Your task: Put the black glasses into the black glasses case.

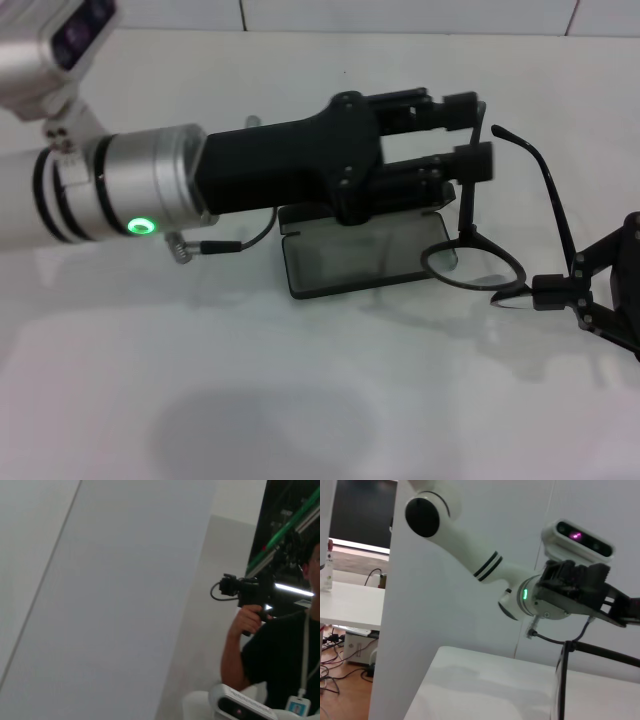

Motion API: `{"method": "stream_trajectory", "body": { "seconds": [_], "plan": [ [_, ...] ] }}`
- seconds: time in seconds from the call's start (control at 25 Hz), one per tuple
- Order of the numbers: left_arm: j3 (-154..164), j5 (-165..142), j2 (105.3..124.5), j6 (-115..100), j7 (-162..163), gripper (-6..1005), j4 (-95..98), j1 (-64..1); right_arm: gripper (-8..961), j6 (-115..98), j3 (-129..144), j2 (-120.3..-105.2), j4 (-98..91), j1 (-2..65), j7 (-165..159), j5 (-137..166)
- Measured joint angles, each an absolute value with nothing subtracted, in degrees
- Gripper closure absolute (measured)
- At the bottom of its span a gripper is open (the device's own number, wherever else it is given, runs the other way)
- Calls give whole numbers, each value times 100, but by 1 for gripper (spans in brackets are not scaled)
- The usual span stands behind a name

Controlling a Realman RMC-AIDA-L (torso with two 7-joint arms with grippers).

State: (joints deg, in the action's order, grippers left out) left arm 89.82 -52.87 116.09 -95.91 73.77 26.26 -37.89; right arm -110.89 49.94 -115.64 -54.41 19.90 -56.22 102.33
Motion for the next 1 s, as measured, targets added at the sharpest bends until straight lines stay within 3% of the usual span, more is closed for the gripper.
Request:
{"method": "stream_trajectory", "body": {
  "seconds": [0.2,1.0],
  "plan": [
    [8977,-5656,11578,-9366,8203,426,2582,-4072,931,-11098,5002,-11581,-5411,1989,-5387,10181],
    [8789,-6401,11662,-9055,9264,427,2654,-4214,930,-11116,5031,-11565,-5462,1945,-4839,9821]
  ]
}}
